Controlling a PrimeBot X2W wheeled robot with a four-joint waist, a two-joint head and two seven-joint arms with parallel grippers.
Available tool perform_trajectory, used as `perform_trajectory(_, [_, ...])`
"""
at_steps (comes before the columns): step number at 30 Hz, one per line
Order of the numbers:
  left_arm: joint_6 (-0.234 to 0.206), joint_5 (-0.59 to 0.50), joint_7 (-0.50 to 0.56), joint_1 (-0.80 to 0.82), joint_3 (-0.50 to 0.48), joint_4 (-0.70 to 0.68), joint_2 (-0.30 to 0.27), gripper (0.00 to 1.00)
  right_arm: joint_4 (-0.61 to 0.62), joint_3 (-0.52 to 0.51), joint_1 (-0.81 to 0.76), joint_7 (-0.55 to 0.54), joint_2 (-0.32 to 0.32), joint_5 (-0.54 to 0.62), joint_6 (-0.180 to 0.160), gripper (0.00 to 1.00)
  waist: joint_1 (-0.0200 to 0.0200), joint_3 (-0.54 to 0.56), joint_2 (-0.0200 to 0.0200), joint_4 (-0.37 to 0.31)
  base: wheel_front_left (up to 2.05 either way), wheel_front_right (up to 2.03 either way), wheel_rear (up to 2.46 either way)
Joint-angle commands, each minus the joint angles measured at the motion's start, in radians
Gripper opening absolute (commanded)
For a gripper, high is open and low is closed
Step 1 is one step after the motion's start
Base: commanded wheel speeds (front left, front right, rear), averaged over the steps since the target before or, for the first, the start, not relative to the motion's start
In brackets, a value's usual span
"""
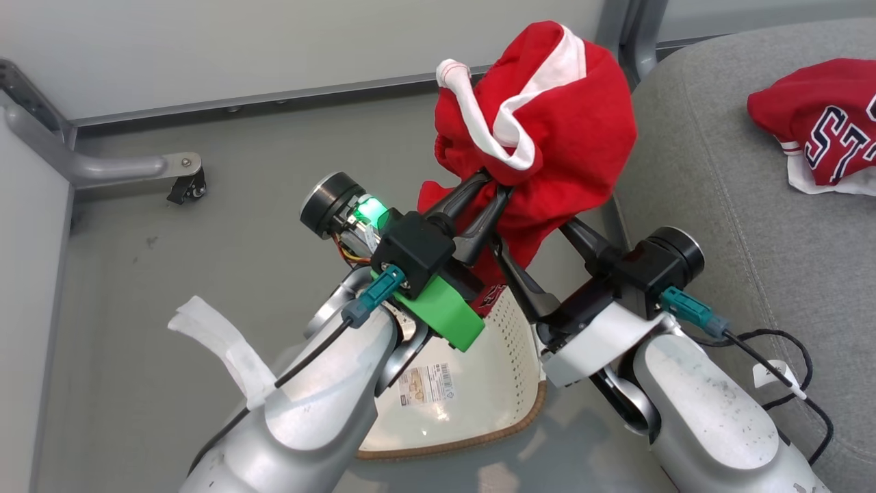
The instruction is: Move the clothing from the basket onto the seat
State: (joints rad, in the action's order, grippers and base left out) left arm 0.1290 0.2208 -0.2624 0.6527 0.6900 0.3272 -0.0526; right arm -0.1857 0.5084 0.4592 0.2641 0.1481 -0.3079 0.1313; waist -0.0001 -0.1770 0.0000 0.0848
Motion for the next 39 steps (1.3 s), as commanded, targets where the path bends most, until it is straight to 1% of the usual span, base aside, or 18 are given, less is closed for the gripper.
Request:
perform_trajectory(1, [0.002, 0.005, -0.003, 0.014, 0.004, -0.006, 0.001, 0.00, -0.005, 0.005, 0.010, 0.000, -0.001, -0.008, -0.001, 1.00, 0.0001, -0.004, 0.0000, 0.006, 0.00, 0.00, 0.00])
perform_trajectory(7, [0.002, 0.025, -0.003, 0.006, 0.021, -0.022, 0.003, 0.00, -0.027, -0.016, 0.012, 0.000, -0.027, -0.015, -0.001, 1.00, 0.0001, -0.009, 0.0000, 0.018, 0.00, 0.00, 0.00])
perform_trajectory(8, [0.002, 0.028, -0.003, 0.003, 0.024, -0.025, 0.003, 0.00, -0.030, -0.026, 0.011, 0.000, -0.031, -0.008, -0.001, 0.48, 0.0001, -0.009, 0.0000, 0.019, 0.00, 0.00, 0.00])
perform_trajectory(9, [0.002, 0.033, -0.003, 0.001, 0.029, -0.028, 0.003, 0.00, -0.032, -0.040, 0.008, 0.000, -0.040, -0.003, -0.001, 0.11, 0.0001, -0.010, 0.0000, 0.021, 0.00, 0.00, 0.00])
perform_trajectory(10, [0.002, 0.036, -0.003, -0.001, 0.032, -0.031, 0.002, 0.00, -0.041, -0.046, 0.002, 0.000, -0.046, -0.001, -0.001, 0.00, 0.0001, -0.010, 0.0000, 0.022, 0.00, 0.00, 0.00])
perform_trajectory(17, [-0.006, 0.051, -0.003, 0.001, 0.043, -0.028, 0.002, 0.00, -0.053, -0.070, -0.015, 0.000, -0.079, 0.019, -0.001, 0.00, 0.0001, -0.007, 0.0000, 0.024, 0.00, 0.00, 0.00])
perform_trajectory(25, [-0.012, 0.049, -0.003, 0.000, 0.042, -0.013, 0.003, 0.00, -0.054, -0.077, -0.031, 0.000, -0.085, 0.023, -0.001, 0.00, 0.0001, -0.001, 0.0000, 0.018, 0.00, 0.00, 0.00])
perform_trajectory(27, [-0.016, 0.047, -0.004, 0.001, 0.041, -0.012, 0.003, 0.92, -0.053, -0.080, -0.034, 0.000, -0.086, 0.025, -0.001, 0.00, 0.0001, -0.002, 0.0000, 0.016, 0.00, 0.00, 0.00])
perform_trajectory(28, [-0.018, 0.046, -0.004, 0.001, 0.040, -0.012, 0.003, 1.00, -0.052, -0.082, -0.035, 0.000, -0.086, 0.026, -0.001, 0.00, 0.0001, -0.002, 0.0000, 0.016, 0.00, 0.00, 0.00])
perform_trajectory(39, [-0.021, 0.034, -0.003, 0.007, 0.039, -0.012, 0.002, 1.00, -0.047, -0.095, -0.038, 0.000, -0.085, 0.035, -0.001, 0.00, 0.0001, -0.017, 0.0000, 0.014, 0.00, 0.00, 0.00])
